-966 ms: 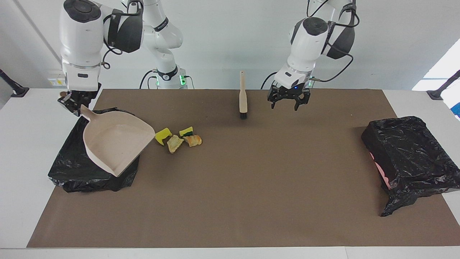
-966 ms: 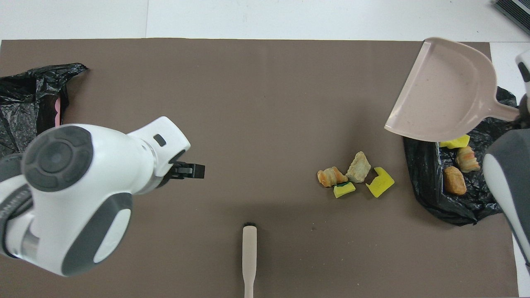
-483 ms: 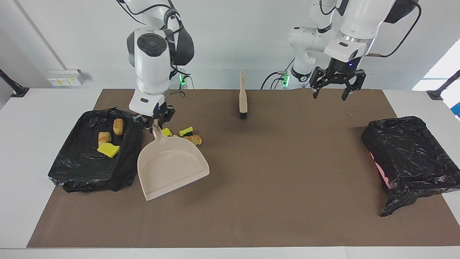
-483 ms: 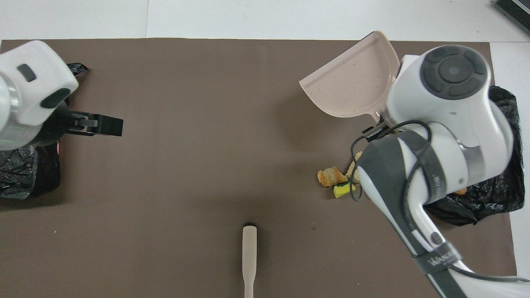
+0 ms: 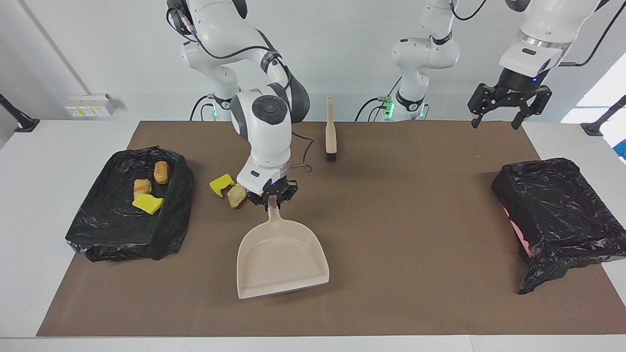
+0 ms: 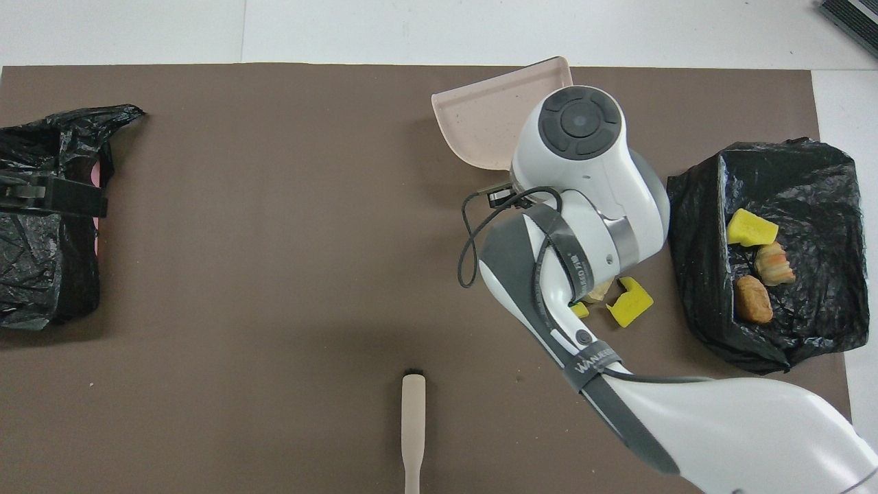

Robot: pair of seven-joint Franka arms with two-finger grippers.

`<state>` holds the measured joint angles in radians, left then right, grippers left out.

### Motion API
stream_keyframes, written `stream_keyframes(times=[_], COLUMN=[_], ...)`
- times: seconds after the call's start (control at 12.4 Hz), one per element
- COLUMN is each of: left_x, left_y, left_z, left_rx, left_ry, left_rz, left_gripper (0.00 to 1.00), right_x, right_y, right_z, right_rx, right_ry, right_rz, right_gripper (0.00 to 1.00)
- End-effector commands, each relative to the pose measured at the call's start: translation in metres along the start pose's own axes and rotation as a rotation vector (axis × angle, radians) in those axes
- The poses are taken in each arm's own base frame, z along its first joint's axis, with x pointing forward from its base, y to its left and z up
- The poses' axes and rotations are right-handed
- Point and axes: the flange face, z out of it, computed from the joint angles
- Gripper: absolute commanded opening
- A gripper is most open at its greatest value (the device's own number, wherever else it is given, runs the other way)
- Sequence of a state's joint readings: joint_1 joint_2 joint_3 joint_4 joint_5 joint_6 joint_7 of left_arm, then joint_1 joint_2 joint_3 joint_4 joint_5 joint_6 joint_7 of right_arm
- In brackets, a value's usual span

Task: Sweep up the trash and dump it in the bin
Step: 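Return the dustpan to the table center with the right gripper and release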

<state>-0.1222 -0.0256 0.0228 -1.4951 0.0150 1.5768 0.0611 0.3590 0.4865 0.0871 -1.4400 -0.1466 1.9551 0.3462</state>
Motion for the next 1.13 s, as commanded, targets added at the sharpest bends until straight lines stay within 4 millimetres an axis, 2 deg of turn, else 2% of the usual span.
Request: stream_keyframes(times=[0.0,0.16,0.24,0.32,0.4,0.48,0.56,0.64,0.72,0.81,0.89,0.97,1.05], left_x=[-0.011,-0.022,-0.023,-0.024,-0.026,-0.026,-0.027,-0.028,-0.029,-0.028,-0.027,-0.027,-0.028], left_y=[-0.027,-0.033,-0.034,-0.034,-0.035,-0.036,-0.036,-0.036,-0.035,-0.035,-0.032,-0.031,-0.031], left_z=[-0.008,-0.006,-0.006,-0.005,-0.004,-0.004,-0.004,-0.003,-0.003,-0.004,-0.005,-0.005,-0.004], left_rx=[0.007,0.004,0.006,0.006,0.005,0.005,0.004,0.003,0.002,0.002,0.003,0.002,0.001], left_ry=[-0.037,-0.052,-0.052,-0.062,-0.072,-0.074,-0.080,-0.089,-0.097,-0.094,-0.091,-0.087,-0.095], left_rz=[0.025,0.025,0.020,0.019,0.017,0.015,0.014,0.012,0.008,0.003,0.007,0.006,0.005], left_gripper=[1.00,1.00,1.00,1.00,1.00,1.00,1.00,1.00,1.00,1.00,1.00,1.00,1.00], right_x=[0.025,0.021,0.019,0.017,0.010,0.002,-0.005,-0.010,-0.018,-0.017,-0.015,-0.015,-0.014], right_y=[-0.065,-0.096,-0.100,-0.112,-0.129,-0.128,-0.120,-0.119,-0.119,-0.116,-0.112,-0.115,-0.116], right_z=[0.016,0.028,0.032,0.041,0.041,0.061,0.071,0.077,0.092,0.094,0.096,0.094,0.088], right_rx=[0.079,0.250,0.254,0.263,0.274,0.247,0.232,0.220,0.203,0.209,0.208,0.206,0.193], right_ry=[0.011,-0.018,-0.023,-0.020,-0.012,-0.042,-0.061,-0.075,-0.094,-0.081,-0.082,-0.077,-0.056], right_rz=[0.158,0.249,0.249,0.269,0.269,0.264,0.264,0.263,0.260,0.262,0.264,0.258,0.240], right_gripper=[0.00,0.00,0.00,0.00,0.00,0.00,0.00,0.00,0.00,0.00,0.13,0.70,1.00])
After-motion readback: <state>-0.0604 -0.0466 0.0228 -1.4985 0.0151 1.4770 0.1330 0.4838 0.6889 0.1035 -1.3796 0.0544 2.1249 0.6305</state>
